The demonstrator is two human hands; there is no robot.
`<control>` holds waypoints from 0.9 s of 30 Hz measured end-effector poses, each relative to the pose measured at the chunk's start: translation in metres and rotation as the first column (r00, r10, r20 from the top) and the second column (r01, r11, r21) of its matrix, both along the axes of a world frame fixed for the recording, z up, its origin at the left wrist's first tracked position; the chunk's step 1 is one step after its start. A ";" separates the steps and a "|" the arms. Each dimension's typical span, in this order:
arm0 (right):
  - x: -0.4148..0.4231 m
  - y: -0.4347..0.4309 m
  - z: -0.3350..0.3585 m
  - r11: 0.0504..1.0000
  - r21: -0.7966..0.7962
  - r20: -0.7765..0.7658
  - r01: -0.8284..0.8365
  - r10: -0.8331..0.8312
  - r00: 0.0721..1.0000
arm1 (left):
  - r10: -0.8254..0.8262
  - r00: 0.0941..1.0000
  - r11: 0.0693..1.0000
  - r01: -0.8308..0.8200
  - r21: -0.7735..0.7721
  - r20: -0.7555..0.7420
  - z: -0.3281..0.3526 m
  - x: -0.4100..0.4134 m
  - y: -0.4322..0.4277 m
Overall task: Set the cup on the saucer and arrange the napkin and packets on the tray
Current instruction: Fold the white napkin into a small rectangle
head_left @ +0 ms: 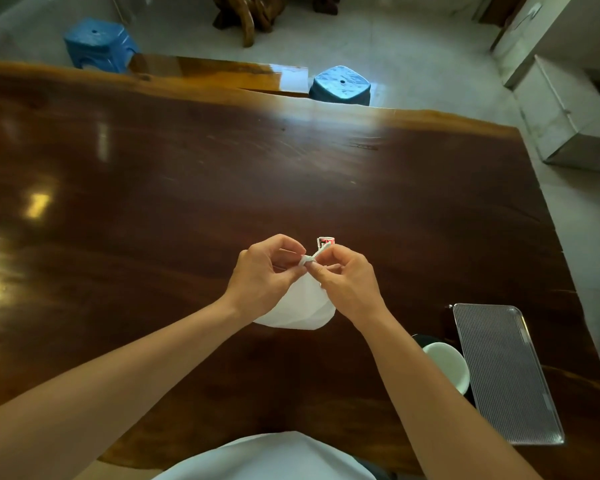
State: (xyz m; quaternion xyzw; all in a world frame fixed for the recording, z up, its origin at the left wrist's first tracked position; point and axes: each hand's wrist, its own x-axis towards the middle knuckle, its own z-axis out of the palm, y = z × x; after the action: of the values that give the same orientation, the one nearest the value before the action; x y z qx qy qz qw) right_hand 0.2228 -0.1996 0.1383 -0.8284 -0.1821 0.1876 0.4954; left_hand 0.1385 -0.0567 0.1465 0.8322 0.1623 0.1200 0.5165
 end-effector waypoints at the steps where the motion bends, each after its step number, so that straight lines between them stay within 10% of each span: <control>1: 0.000 0.000 0.001 1.000 0.015 0.003 -0.003 0.002 1.000 | -0.008 1.000 1.000 0.008 0.007 0.004 0.000 0.000 0.000; 15: -0.001 -0.002 0.004 0.993 0.005 0.051 -0.121 0.120 0.991 | -0.088 0.996 0.995 0.087 0.052 0.029 -0.006 -0.003 0.011; 27: 0.016 -0.016 0.013 0.943 0.203 -0.149 0.265 -0.238 0.960 | -0.158 0.983 0.947 0.176 0.268 -0.090 -0.025 -0.023 0.013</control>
State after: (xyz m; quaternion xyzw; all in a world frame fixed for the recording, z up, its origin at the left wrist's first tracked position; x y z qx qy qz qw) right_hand 0.2391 -0.2159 0.1516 -0.7716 -0.0636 0.1518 0.6145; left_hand 0.1157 -0.0440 0.1215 0.9101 0.0902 0.0692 0.3985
